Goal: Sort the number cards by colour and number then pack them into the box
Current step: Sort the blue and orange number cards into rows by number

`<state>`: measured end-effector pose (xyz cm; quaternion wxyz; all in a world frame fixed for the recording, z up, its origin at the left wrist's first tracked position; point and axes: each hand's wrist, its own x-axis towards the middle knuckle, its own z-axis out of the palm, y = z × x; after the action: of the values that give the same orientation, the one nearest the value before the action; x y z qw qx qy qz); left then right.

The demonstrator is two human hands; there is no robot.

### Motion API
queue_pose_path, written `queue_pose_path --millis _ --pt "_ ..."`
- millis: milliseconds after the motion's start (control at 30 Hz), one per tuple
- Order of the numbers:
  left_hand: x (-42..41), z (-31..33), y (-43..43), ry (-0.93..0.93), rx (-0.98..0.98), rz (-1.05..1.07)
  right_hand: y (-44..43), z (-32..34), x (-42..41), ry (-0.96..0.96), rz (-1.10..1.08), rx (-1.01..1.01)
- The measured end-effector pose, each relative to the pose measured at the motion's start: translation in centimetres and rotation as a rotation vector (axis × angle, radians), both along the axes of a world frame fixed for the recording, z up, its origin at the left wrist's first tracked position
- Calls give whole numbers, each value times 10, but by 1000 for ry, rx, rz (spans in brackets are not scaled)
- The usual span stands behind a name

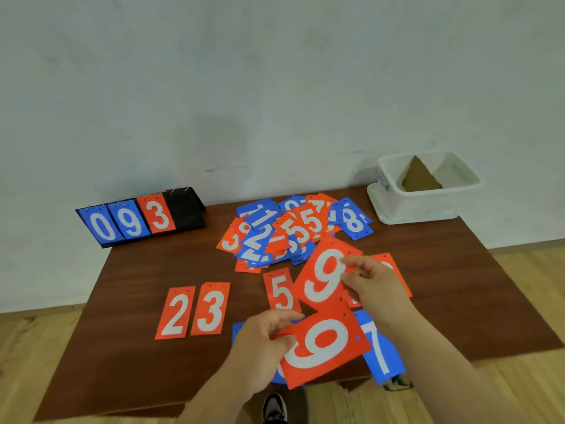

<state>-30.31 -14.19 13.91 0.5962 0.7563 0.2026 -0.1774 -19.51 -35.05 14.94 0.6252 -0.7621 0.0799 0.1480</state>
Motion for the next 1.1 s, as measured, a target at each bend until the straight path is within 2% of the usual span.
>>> queue_pose_path --millis 67,200,300,367,467,567,667,800,900,967,1100 --pt "-10 0 -5 -8 82 59 -13 -1 -4 -69 -109 -14" --pt "-24 -3 1 -30 154 302 -22 -6 -16 -84 -132 -26" --pt "-29 -1 5 -21 124 471 -17 -12 -23 -35 -101 15" --pt "-32 1 11 -16 54 573 -8 -15 -27 24 -50 110" --pt "-35 0 22 -31 -5 633 15 -15 -37 119 83 165" --pt "-35 0 33 -70 -30 629 45 -19 -50 157 182 114" --pt "-33 2 40 -102 -93 600 67 -24 -62 201 174 101" --pt "-26 -2 40 -153 -130 496 80 -31 -65 252 112 113" --pt "-17 -9 33 -164 -163 403 76 -38 -63 323 1 217" --pt "-11 -13 26 -159 -156 336 64 -43 -63 311 -46 211" --pt "6 -17 6 -164 -56 121 32 -46 -57 182 -80 49"
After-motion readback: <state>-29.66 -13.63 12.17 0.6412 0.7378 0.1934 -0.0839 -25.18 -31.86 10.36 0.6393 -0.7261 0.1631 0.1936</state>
